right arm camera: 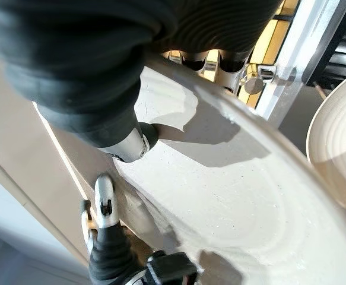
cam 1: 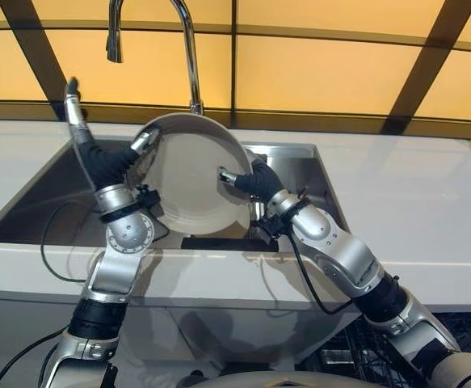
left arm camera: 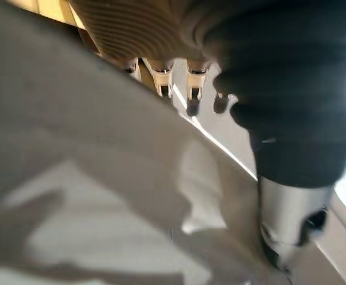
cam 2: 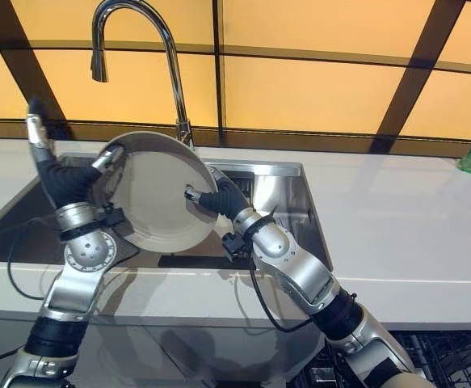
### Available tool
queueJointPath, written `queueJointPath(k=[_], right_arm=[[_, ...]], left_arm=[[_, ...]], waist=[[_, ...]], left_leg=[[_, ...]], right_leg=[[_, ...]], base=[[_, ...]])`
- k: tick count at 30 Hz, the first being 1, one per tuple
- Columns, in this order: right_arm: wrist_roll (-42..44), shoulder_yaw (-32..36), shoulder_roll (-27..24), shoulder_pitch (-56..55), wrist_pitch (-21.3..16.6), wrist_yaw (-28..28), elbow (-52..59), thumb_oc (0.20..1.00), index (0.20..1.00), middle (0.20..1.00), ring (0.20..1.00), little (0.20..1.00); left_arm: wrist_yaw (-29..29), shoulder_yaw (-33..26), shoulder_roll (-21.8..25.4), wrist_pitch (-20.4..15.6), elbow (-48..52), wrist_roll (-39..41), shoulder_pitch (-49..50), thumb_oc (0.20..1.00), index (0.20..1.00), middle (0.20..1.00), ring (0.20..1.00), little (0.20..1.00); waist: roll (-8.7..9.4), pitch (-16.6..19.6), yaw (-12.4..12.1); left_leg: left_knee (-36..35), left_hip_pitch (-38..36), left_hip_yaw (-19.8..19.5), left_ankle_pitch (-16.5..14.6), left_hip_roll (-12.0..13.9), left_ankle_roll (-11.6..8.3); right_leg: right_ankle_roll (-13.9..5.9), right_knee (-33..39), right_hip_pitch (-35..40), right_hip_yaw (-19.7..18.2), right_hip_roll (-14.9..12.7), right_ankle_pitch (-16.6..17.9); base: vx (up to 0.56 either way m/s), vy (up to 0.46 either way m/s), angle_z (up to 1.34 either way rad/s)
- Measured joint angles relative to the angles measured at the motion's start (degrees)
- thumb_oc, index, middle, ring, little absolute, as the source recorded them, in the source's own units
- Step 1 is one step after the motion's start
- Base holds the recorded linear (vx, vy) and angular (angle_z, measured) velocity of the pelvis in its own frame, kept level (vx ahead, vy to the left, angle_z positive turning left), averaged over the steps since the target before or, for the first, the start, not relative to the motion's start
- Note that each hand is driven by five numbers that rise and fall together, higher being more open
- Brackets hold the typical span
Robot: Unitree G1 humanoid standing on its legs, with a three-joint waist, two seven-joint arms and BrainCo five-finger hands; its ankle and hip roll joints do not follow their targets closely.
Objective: Pick up plates and place into dishwasher.
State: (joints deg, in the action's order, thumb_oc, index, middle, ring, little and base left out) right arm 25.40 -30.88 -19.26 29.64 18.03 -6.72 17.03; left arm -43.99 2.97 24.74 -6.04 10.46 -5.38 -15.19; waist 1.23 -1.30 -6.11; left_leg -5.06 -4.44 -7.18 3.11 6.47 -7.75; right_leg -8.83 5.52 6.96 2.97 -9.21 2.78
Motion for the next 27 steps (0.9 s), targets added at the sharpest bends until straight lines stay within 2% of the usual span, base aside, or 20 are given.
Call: queueJointPath(k=[7, 13, 19, 22, 27], right_arm=[[-0.9, 1.2, -0.3, 0.0, 0.0, 0.4, 0.6, 0.2, 0.2, 0.2, 0.2, 0.2], [-6.3, 3.2, -2.2, 0.0, -1.3, 0.8, 1.0, 0.2, 0.2, 0.2, 0.2, 0.2], [-12.4, 16.5, -11.9, -0.6, -2.4, -3.2, -0.8, 0.2, 0.2, 0.2, 0.2, 0.2], [-14.0, 21.4, -15.3, -3.1, -4.4, -3.9, -1.0, 0.2, 0.2, 0.2, 0.2, 0.2], [-14.7, 26.7, -17.9, -8.8, -6.8, -5.6, -1.9, 0.2, 0.2, 0.2, 0.2, 0.2]], left_arm=[[-1.2, -0.1, -0.1, -0.7, 0.1, 0.1, 0.0, 1.0, 1.0, 1.0, 1.0, 1.0], [-1.0, 0.2, -0.2, -1.0, 0.1, 0.3, 0.0, 1.0, 1.0, 1.0, 1.0, 1.0], [-1.5, -8.1, 0.1, -1.2, -0.1, 5.2, 0.3, 1.0, 1.0, 1.0, 1.0, 1.0], [-0.9, -8.9, 0.3, -2.0, -0.4, 6.6, 1.0, 1.0, 1.0, 1.0, 1.0, 1.0], [0.7, -9.2, 1.5, -2.2, -1.4, 9.0, 1.4, 1.0, 1.0, 1.0, 1.0, 1.0]], waist=[[-0.14, -0.1, 0.6], [-0.32, -0.2, 1.3], [-0.19, -0.3, 3.6], [-0.17, -0.4, 5.4], [0.13, -0.6, 8.7]], left_leg=[[0.0, -0.2, 0.6, 0.0, 0.0, 0.01], [0.0, -0.6, 1.0, -0.1, 0.0, -0.11], [0.0, -1.0, 3.1, -0.4, 0.0, -0.01], [0.0, -1.6, 4.4, -0.5, 0.0, 0.07], [-0.3, -3.0, 7.2, -1.3, -0.1, 0.17]], right_leg=[[0.0, 0.0, -0.2, -0.6, 0.0, 0.0], [0.0, 0.0, -0.3, -1.1, 0.0, 0.0], [-0.13, 0.0, -1.1, -3.3, -0.1, 0.5], [-0.22, -0.3, -1.3, -4.5, -0.1, 0.7], [-0.36, -0.3, -1.7, -7.3, -0.1, 0.9]], base=[[-0.03, 0.025, -0.04], [-0.04, 0.043, -0.04], [-0.03, 0.065, -0.18], [-0.03, 0.066, -0.22], [-0.03, 0.08, -0.26]])
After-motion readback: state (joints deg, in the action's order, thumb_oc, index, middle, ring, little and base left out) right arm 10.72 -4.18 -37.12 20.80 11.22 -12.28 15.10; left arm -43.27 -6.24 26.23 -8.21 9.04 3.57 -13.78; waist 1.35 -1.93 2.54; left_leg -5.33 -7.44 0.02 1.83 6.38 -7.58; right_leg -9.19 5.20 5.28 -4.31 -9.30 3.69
